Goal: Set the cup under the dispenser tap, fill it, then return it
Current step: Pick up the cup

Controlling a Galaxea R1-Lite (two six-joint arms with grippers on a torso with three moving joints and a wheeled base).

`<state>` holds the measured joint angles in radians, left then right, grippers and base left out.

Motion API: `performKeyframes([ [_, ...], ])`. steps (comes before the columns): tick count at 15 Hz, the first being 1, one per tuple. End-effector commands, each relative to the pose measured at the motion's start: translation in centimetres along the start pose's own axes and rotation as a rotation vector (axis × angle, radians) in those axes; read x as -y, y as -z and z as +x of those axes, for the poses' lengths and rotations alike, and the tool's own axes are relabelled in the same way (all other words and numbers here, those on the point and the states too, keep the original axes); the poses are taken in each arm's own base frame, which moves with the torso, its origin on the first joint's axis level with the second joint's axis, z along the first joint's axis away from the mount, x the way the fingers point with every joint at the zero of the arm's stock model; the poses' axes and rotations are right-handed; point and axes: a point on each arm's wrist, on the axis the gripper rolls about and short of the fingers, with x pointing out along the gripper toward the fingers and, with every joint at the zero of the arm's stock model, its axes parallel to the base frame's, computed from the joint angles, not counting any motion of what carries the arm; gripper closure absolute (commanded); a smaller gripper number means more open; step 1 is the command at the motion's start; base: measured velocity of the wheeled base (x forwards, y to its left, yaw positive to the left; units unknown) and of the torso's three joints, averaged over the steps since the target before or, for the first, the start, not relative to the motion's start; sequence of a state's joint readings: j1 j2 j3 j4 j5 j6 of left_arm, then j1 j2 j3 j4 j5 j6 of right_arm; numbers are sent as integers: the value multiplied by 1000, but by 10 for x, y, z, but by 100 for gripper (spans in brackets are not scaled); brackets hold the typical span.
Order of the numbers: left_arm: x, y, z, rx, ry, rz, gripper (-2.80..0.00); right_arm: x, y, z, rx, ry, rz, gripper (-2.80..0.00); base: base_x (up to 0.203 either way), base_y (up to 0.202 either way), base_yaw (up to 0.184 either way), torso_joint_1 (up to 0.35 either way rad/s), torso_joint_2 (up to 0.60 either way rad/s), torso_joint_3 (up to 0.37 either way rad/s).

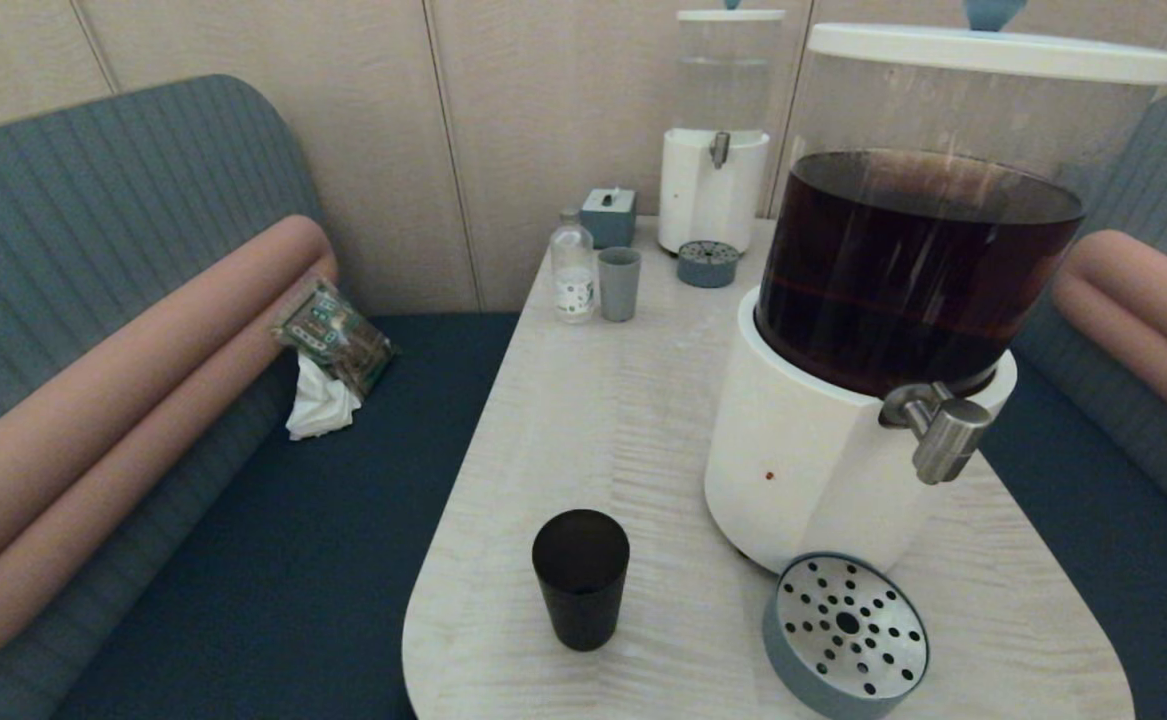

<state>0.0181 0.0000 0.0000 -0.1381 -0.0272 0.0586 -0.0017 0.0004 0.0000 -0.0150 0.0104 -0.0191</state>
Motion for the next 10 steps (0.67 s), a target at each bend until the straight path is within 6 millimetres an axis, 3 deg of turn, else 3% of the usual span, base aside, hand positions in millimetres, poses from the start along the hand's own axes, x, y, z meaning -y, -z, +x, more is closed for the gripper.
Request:
performKeyframes([
  [1,1,11,2,-39,2,-3,0,0,1,0,-2,-1,-1,0,0,0,0,0,0,0],
  [10,1,12,2,-43,7,5,0,0,1,0,-2,-1,-1,0,0,0,0,0,0,0],
])
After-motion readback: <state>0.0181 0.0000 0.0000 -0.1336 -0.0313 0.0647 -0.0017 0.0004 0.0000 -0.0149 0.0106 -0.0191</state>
